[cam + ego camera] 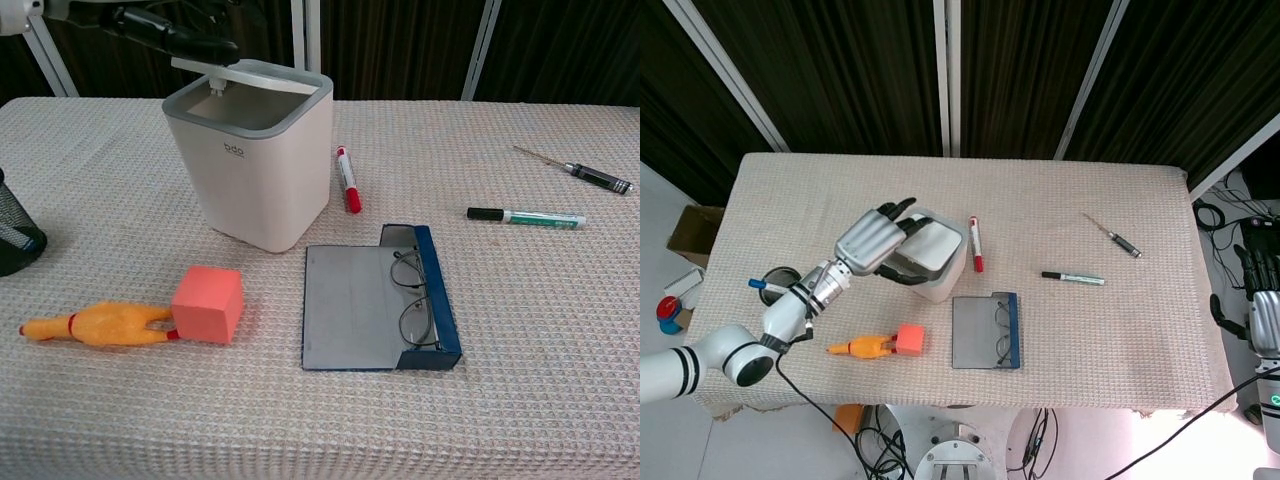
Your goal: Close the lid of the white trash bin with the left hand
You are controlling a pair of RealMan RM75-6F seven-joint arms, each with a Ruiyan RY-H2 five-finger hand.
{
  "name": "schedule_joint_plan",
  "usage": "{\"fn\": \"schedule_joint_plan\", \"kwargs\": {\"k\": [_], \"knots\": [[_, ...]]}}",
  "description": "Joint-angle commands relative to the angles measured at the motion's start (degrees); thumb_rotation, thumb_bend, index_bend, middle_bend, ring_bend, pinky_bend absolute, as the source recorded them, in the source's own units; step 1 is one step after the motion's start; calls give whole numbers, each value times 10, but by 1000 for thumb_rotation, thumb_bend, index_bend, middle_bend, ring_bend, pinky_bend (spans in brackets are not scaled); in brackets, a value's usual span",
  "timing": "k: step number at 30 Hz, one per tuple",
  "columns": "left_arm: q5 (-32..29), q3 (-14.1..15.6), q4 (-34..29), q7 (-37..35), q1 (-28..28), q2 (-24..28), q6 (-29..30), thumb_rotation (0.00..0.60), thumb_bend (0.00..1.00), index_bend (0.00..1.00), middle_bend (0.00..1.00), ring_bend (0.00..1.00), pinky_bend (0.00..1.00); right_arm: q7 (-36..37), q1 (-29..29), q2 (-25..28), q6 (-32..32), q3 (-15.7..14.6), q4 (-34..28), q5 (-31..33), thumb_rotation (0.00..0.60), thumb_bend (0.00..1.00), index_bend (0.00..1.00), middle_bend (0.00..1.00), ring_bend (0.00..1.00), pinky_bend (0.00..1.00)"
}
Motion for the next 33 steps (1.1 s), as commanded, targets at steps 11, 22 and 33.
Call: {"fn": "schedule_joint_plan", "kwargs": {"k": [11,22,33], "knots": [[85,46,-2,-69,74,-4,79,32,0,127,347,29,230,7,-8,-15,-8,-2,23,8,600,384,0,0,0,0],[144,54,42,-118,93,-49,113,27,0,126,330,29,222,1,-14,-26,-29,-6,37,18,600,385,0,0,0,0],[156,47,56,-120,87,-75,105,28,0,127,319,28,222,13,-14,-35,-39,-7,53,17,600,386,0,0,0,0]]}}
